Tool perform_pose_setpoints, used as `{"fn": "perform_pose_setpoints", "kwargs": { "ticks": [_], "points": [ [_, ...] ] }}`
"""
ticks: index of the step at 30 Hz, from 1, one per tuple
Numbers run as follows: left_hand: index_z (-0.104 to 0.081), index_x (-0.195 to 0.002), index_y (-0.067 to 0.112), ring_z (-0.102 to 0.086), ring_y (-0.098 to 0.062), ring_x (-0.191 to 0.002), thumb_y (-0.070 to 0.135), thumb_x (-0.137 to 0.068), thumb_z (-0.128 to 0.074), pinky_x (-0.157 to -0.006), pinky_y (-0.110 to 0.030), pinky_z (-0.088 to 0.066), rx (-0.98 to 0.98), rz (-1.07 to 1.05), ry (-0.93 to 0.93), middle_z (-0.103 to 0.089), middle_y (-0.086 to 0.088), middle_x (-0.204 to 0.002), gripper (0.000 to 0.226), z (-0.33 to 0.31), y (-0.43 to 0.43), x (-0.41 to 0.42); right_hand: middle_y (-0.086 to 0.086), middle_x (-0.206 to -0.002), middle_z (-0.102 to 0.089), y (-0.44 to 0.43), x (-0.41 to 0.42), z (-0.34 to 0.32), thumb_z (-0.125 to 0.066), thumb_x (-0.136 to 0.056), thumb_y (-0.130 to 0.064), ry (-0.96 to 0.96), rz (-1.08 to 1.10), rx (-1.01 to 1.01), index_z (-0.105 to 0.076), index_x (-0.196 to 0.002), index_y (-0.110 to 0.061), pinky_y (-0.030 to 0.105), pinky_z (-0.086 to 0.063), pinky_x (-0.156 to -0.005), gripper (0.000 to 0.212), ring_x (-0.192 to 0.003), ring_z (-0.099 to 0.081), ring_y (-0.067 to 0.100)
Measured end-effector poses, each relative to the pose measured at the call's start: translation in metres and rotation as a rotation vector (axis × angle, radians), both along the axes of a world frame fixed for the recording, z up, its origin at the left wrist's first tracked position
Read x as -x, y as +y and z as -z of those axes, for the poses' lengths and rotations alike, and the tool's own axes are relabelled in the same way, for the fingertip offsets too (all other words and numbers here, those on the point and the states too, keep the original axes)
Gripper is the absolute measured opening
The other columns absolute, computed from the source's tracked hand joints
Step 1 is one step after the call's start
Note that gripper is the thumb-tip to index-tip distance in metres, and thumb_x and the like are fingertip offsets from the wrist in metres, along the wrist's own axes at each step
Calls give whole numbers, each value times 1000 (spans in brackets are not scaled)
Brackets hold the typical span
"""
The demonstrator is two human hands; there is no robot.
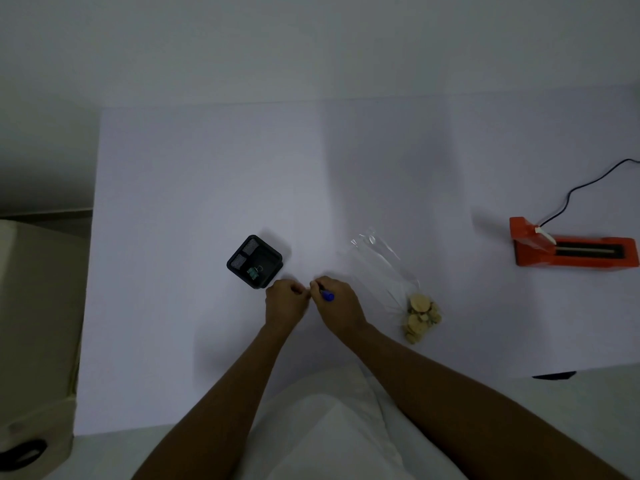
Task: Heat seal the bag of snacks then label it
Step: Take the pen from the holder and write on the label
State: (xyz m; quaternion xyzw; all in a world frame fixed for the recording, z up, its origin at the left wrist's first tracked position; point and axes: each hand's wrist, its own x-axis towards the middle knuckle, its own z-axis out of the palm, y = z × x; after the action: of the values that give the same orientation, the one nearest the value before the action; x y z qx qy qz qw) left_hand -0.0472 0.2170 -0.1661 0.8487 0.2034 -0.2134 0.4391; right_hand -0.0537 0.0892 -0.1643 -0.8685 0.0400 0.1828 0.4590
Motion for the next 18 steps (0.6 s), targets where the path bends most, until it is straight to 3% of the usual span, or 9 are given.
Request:
{"fn": "perform_pose_setpoints", "kwargs": {
  "ticks": [4,9,14,18],
  "points": [
    [-71,-69,8,-60,-11,-53,17,-85,-69,-63,-31,-57,-11,-2,9,-65,0,-62,19,2,-1,-1,1,-62,-53,0,-1,-2,-49,-100,-21,-5,8,23,-56,-70,-11,29,-45,-57,32,-55,-48,14],
    [-72,-70,7,-63,-15,-56,20,-85,-70,-64,-31,-57,-17,1,17,-69,-5,-66,20,5,-1,-2,-2,-59,-48,-3,-3,-3,-49,-100,-20,-7,6,46,-50,-67,-16,18,-35,-52,33,-51,-42,10],
    [-72,-69,9,-63,-13,-54,22,-85,-71,-65,-31,-58,-13,6,15,-65,0,-62,21,7,-1,-1,5,-64,-56,-4,-2,2,-47,-100,-22,-1,-8,90,-57,-72,-9,34,-48,-59,33,-57,-53,20],
    [-70,-67,12,-64,-13,-55,22,-86,-70,-65,-31,-58,-8,9,17,-64,2,-61,22,5,-1,-1,2,-62,-51,-6,-2,3,-46,-100,-23,-4,-16,125,-54,-71,-12,38,-49,-60,32,-55,-47,16]
  ]
}}
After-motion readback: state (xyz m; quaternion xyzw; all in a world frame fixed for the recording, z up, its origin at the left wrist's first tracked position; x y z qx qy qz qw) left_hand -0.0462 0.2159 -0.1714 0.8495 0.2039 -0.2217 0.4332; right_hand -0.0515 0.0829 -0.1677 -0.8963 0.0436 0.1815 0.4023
